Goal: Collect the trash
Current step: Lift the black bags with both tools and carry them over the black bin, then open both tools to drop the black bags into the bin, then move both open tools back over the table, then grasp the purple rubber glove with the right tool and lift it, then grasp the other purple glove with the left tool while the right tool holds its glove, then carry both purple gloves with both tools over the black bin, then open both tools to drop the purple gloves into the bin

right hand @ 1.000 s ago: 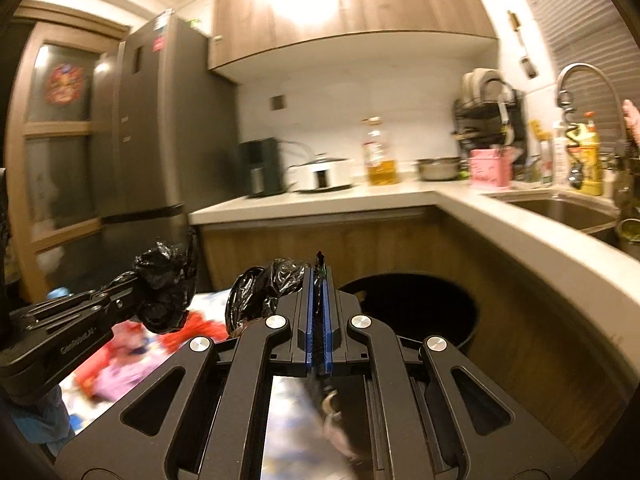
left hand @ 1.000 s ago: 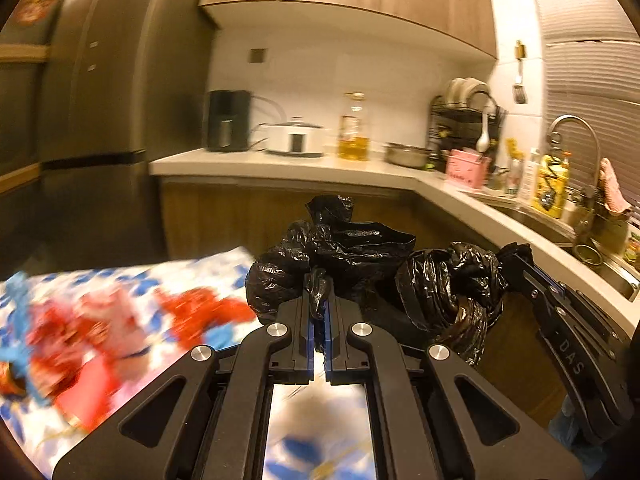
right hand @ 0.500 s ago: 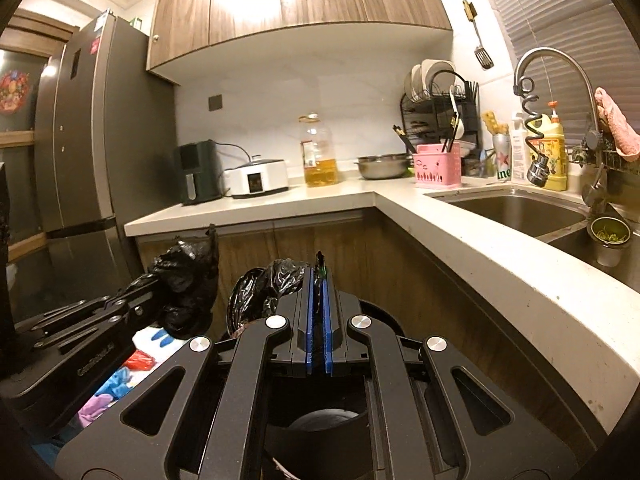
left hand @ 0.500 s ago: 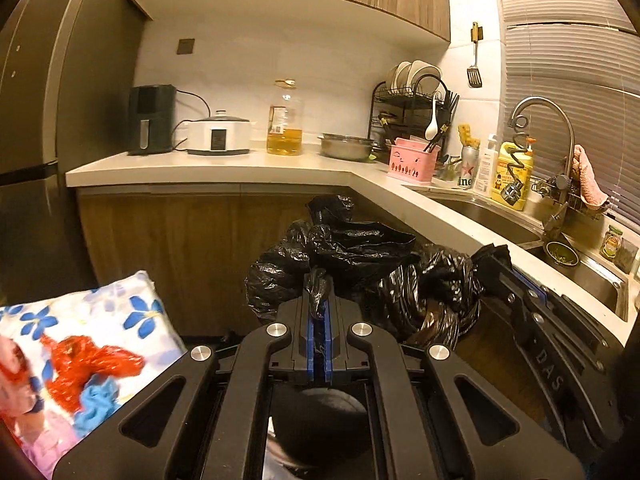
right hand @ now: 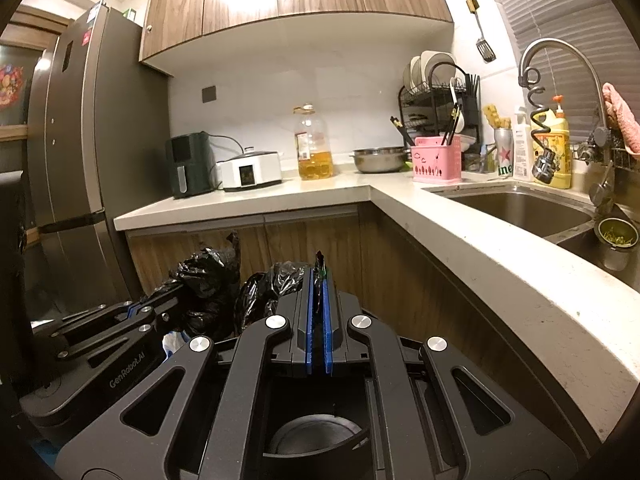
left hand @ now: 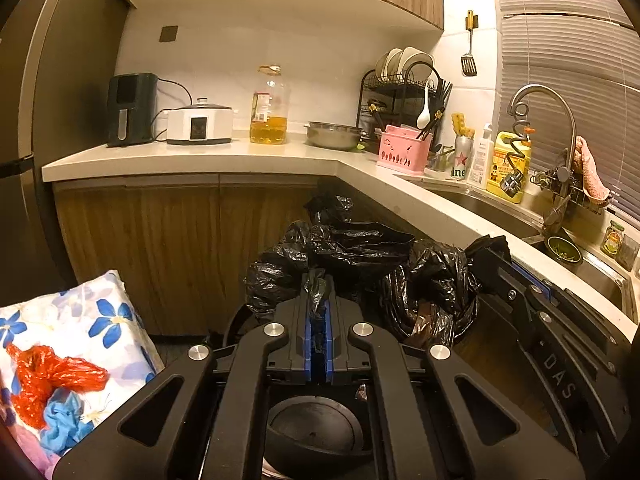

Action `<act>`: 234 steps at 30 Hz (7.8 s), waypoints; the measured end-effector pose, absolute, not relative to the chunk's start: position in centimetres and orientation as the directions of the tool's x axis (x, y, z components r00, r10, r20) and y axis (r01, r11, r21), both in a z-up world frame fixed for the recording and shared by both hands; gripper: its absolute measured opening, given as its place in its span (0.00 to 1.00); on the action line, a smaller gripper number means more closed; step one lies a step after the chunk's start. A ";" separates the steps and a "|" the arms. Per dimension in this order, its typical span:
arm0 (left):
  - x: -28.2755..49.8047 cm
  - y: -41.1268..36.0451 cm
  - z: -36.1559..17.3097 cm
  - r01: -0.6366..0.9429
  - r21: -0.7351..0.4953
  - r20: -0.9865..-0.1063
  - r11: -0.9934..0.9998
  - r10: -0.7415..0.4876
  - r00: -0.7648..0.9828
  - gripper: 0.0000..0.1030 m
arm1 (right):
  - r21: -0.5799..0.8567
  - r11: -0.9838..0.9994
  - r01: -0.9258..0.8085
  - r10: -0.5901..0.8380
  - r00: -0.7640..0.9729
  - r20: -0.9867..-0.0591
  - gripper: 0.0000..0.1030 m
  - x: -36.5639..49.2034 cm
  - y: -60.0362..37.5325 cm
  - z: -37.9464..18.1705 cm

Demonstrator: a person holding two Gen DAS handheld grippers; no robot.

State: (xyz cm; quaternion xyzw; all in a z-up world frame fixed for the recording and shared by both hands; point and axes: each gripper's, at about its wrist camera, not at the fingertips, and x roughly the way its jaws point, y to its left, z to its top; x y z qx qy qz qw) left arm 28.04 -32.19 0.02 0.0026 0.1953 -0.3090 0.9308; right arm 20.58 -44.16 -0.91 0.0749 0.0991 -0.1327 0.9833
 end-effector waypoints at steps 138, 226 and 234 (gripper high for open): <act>16.5 -4.0 -6.7 -0.014 -0.137 -0.529 0.991 -0.061 0.846 0.10 | 0.185 0.960 -0.208 0.254 0.926 -0.279 0.02 13.4 -24.1 -6.0; 27.2 -33.3 -0.4 0.501 -0.039 -0.386 0.864 -0.476 0.791 0.25 | 0.193 0.971 0.140 -0.086 0.961 -0.262 0.19 20.9 -44.3 -1.6; 27.2 -32.6 -1.1 0.496 -0.039 -0.384 0.867 -0.471 0.794 0.56 | 0.199 0.966 0.165 -0.111 0.960 -0.258 0.41 20.2 -44.6 -1.8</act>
